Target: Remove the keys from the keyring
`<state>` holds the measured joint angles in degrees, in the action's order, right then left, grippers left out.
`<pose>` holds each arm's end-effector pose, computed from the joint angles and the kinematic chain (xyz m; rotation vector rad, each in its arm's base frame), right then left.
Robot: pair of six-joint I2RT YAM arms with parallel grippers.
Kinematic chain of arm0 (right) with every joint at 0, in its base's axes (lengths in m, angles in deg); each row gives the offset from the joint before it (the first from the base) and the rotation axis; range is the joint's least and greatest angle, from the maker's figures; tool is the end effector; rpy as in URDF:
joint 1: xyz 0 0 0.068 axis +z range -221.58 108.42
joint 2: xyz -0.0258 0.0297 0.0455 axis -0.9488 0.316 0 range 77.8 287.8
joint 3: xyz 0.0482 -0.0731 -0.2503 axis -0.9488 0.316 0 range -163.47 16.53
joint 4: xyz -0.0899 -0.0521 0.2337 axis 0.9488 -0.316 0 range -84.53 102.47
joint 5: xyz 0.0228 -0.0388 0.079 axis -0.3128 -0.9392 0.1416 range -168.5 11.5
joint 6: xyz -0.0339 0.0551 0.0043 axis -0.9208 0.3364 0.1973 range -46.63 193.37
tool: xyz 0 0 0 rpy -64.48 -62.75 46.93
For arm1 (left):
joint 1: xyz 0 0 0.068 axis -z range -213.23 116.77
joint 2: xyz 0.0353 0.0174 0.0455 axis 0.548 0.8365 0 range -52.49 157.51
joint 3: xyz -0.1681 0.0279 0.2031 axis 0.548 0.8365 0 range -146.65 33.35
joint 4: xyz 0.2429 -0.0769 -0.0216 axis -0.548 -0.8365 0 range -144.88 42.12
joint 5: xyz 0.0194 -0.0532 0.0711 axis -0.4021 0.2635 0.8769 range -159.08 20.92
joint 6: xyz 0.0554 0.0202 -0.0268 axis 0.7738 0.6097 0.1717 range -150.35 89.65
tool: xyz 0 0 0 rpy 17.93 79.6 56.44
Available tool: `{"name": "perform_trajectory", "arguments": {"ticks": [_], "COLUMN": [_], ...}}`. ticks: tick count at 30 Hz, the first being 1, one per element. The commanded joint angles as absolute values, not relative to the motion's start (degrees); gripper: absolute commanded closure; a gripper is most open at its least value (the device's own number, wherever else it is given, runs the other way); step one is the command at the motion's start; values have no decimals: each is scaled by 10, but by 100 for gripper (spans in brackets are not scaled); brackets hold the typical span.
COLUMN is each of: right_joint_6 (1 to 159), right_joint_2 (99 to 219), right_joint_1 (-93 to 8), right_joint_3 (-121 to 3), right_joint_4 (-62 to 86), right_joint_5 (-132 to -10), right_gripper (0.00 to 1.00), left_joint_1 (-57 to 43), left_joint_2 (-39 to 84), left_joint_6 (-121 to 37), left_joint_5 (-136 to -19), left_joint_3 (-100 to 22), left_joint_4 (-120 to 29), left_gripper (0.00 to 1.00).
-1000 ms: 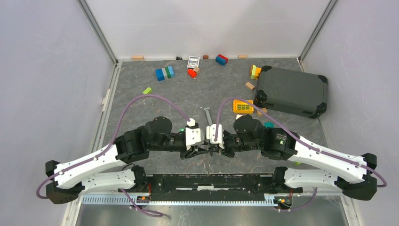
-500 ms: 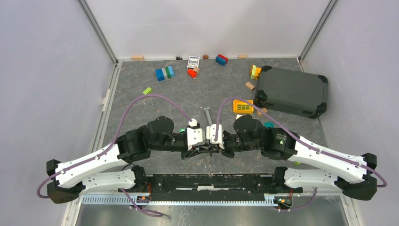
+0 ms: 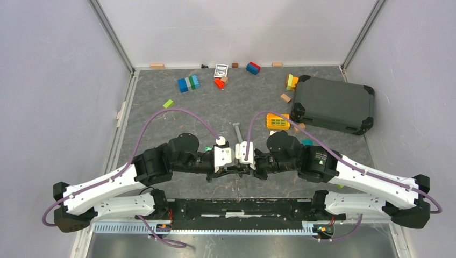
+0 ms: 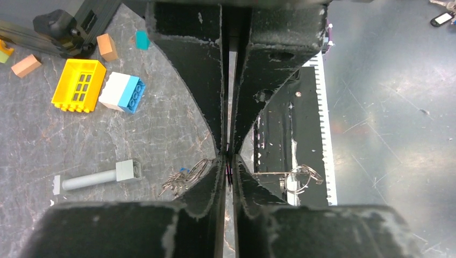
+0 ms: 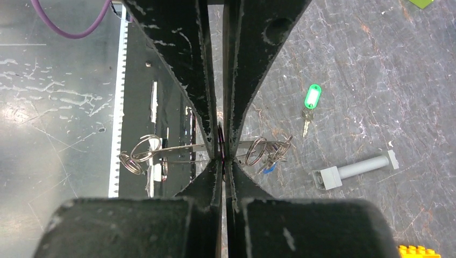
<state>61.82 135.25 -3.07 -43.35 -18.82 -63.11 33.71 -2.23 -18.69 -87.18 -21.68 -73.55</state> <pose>0.0704 0.2151 0.3401 -1.5289 1.5505 0.8693 0.0652 -0.1933 0.3466 1.4537 1.4255 -0.9323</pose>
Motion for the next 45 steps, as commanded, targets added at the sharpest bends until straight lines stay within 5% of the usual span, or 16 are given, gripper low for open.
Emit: {"name": "perform_trajectory", "arguments": {"ticks": [1,8,14,18,31,45], "right_joint_6": [625,626,631,635,664,663], "right_joint_2": [1345,1334,1298,1279,1256,1260], "right_joint_1": [-29,-29,-30,-29,-29,-29], "right_joint_3": [-455,-447,-410,-391,-345,-337], "right_joint_4": [-151,-140,-94,-73,-10,-8], "right_joint_5": [-628,-640,-648,-654,-621,-624], "right_gripper": [100,100,75,70,70,84], "left_joint_1": [338,339,338,337,338,338], "left_joint_2": [-15,-17,-64,-97,-122,-121], "left_joint_6": [-171,-171,-191,-208,-241,-238], "left_joint_5": [-885,-891,-871,-867,-871,-872], "left_joint_3": [-227,-230,-196,-170,-139,-142], "left_joint_4": [-736,-744,-693,-653,-589,-588], "left_gripper": [91,98,98,98,98,98]}}
